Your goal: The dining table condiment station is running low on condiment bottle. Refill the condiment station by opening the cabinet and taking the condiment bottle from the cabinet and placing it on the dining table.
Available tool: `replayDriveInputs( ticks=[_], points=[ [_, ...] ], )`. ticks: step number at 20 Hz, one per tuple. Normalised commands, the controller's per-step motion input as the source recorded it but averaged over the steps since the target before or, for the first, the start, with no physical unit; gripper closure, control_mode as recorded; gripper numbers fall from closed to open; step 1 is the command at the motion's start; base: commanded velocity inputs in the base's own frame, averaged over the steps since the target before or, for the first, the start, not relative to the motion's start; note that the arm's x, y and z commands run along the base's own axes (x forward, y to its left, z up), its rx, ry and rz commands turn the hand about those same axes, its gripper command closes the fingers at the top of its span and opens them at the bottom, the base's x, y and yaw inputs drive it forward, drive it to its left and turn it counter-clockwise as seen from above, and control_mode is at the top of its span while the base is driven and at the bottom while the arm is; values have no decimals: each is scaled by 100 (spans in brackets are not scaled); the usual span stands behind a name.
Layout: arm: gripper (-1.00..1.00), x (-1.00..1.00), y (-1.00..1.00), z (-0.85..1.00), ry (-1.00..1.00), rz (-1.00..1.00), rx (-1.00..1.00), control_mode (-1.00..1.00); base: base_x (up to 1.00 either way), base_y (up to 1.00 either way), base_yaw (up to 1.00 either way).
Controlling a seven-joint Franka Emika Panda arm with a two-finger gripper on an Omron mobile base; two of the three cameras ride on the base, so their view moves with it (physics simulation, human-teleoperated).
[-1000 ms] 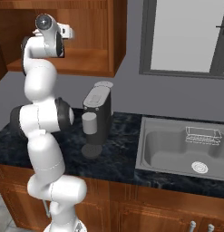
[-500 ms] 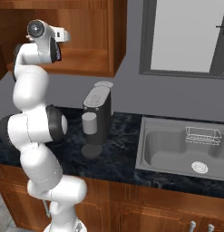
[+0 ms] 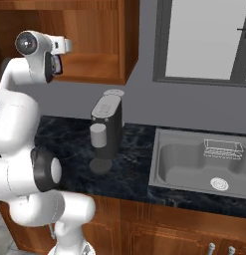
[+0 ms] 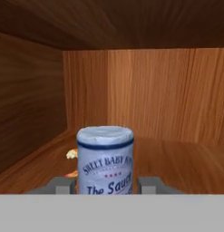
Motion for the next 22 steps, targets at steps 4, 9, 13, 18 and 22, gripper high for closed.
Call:
replayDriveInputs(
  ticks=[4, 9, 13, 18, 22],
  points=[
    [100, -100, -62, 27, 0, 0, 0, -100, 0, 0, 0],
    [100, -100, -79, 6, -2, 0, 0, -100, 0, 0, 0],
    [100, -100, -86, 0, -6, 0, 0, -100, 0, 0, 0],
    [100, -100, -69, 0, -3, 0, 0, -100, 0, 0, 0],
    [100, -100, -49, -9, 0, 1, 0, -100, 0, 0, 0]
  ],
)
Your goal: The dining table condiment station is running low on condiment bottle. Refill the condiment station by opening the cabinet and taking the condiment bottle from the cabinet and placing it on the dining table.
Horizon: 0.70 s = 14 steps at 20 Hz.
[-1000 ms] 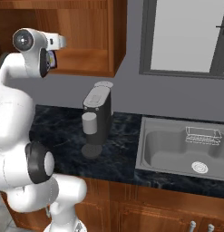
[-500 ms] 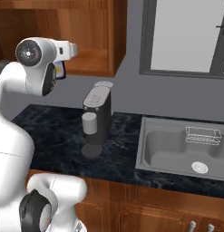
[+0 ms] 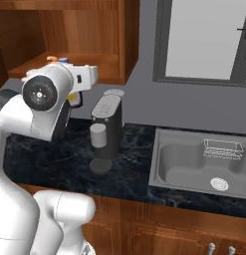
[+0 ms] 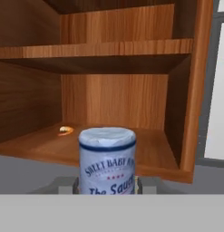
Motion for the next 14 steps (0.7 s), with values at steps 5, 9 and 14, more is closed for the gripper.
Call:
replayDriveInputs(
  ticks=[5, 9, 14],
  points=[
    [100, -94, -15, -26, 3, 1, -3, -100, 0, 0, 0],
    [100, -58, 0, -19, 8, 1, -4, -100, 0, 0, 0],
    [100, -11, 0, -9, 3, 1, -1, -100, 0, 0, 0]
  ],
)
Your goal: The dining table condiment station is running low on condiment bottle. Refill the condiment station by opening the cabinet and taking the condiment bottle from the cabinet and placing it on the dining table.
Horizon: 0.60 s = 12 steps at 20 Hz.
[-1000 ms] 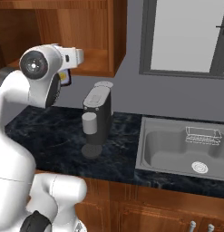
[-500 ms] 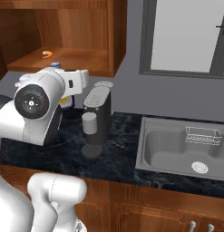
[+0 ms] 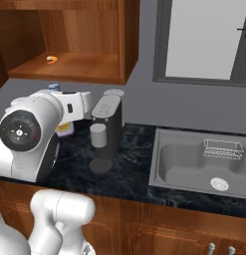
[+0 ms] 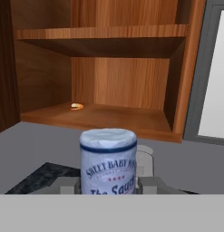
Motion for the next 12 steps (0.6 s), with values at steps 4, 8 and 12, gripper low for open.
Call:
replayDriveInputs(
  ticks=[4, 8, 12],
  points=[
    [100, 0, 0, 0, 0, 0, 0, -100, 0, 0, 0],
    [100, 0, 0, 0, 0, 0, 0, -100, 0, 0, 0],
    [100, 0, 0, 0, 0, 0, 0, -100, 0, 0, 0]
  ],
)
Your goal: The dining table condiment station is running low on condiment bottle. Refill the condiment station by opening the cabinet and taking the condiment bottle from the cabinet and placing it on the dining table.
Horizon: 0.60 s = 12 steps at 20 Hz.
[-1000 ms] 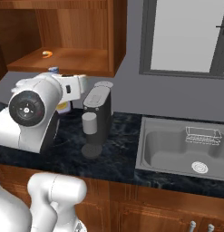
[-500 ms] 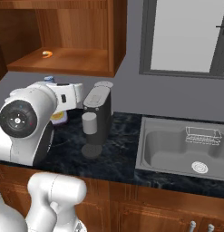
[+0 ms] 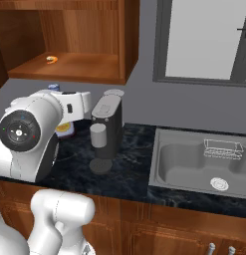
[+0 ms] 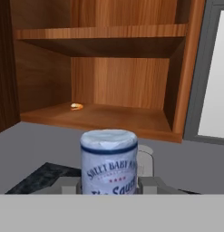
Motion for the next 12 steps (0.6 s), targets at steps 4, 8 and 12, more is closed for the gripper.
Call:
replayDriveInputs(
  ticks=[4, 8, 12],
  points=[
    [100, 0, 0, 0, 0, 0, 0, 100, 0, 0, 0],
    [100, 0, 0, 0, 0, 0, 0, 100, -8, 0, 13],
    [100, 0, 0, 0, 0, 0, 0, 100, -25, -4, 33]
  ],
)
